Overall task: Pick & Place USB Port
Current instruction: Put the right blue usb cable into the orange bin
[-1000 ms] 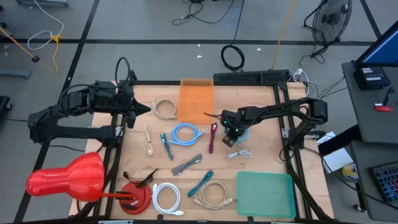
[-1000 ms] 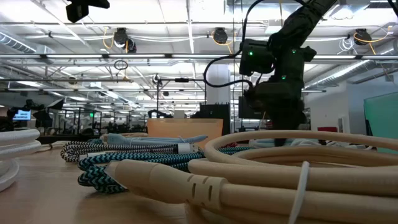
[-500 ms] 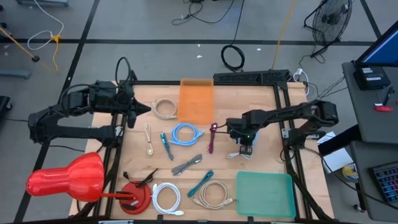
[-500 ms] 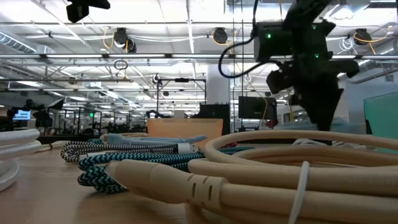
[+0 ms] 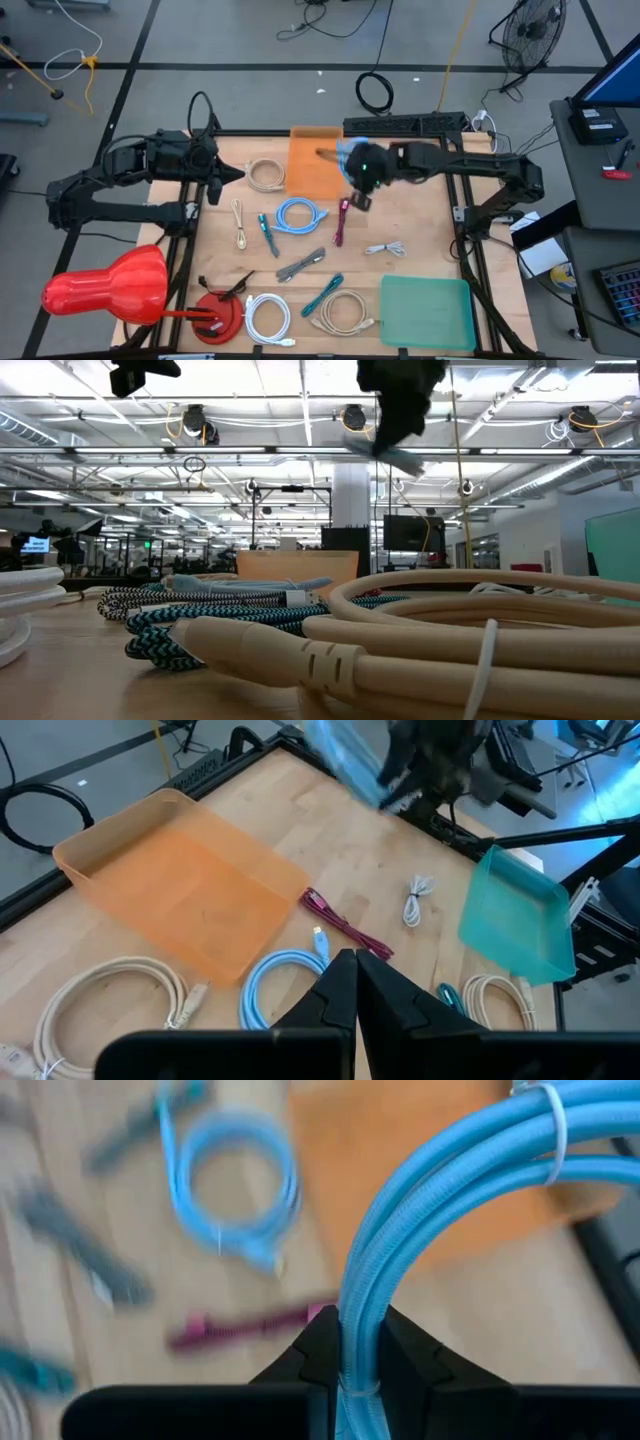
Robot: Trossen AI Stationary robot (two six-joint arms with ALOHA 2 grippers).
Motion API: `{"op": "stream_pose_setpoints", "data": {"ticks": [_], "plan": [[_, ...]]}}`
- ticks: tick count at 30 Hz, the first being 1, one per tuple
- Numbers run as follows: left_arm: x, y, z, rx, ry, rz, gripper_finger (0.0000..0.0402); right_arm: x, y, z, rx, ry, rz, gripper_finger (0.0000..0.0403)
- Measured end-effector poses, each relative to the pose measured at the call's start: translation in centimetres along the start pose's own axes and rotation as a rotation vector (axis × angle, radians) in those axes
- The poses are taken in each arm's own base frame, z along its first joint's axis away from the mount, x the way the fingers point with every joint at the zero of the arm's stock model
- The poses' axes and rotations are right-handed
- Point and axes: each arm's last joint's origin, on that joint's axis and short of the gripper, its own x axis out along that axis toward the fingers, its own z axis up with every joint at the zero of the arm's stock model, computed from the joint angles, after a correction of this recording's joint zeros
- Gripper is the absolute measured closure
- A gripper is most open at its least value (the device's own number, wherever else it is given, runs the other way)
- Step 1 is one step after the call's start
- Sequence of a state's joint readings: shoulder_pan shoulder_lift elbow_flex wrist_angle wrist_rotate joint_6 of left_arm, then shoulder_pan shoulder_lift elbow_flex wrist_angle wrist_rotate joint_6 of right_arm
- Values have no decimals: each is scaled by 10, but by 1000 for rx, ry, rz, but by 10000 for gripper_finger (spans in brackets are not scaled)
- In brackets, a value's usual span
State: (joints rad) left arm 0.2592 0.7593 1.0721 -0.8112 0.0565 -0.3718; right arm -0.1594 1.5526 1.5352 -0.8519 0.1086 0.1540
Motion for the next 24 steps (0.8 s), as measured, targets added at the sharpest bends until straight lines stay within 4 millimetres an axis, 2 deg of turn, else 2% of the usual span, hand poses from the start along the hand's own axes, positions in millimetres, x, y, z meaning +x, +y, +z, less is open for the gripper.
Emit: {"op": "stream_pose_setpoints", "data": {"ticks": [3, 6, 9, 12, 18, 21, 24], "plan": [[4, 2, 1, -67, -13, 69, 394, -7, -6, 12, 44, -71, -2, 369], [14, 9, 4, -235, -36, 210, 394, -14, -7, 18, 52, -99, 0, 369], [36, 19, 11, -290, -39, 264, 394, -18, -4, 20, 47, -116, 9, 369], [66, 38, 23, -321, -7, 255, 394, -18, 2, 19, 51, -108, 22, 369], [125, 93, 47, -472, 60, -83, 394, -21, 22, 15, 31, -101, 62, 369], [142, 118, 56, -561, 46, -233, 394, -23, 35, 10, -4, -83, 87, 369], [158, 135, 64, -610, 41, -393, 394, -25, 49, 2, -53, -37, 113, 369]]}}
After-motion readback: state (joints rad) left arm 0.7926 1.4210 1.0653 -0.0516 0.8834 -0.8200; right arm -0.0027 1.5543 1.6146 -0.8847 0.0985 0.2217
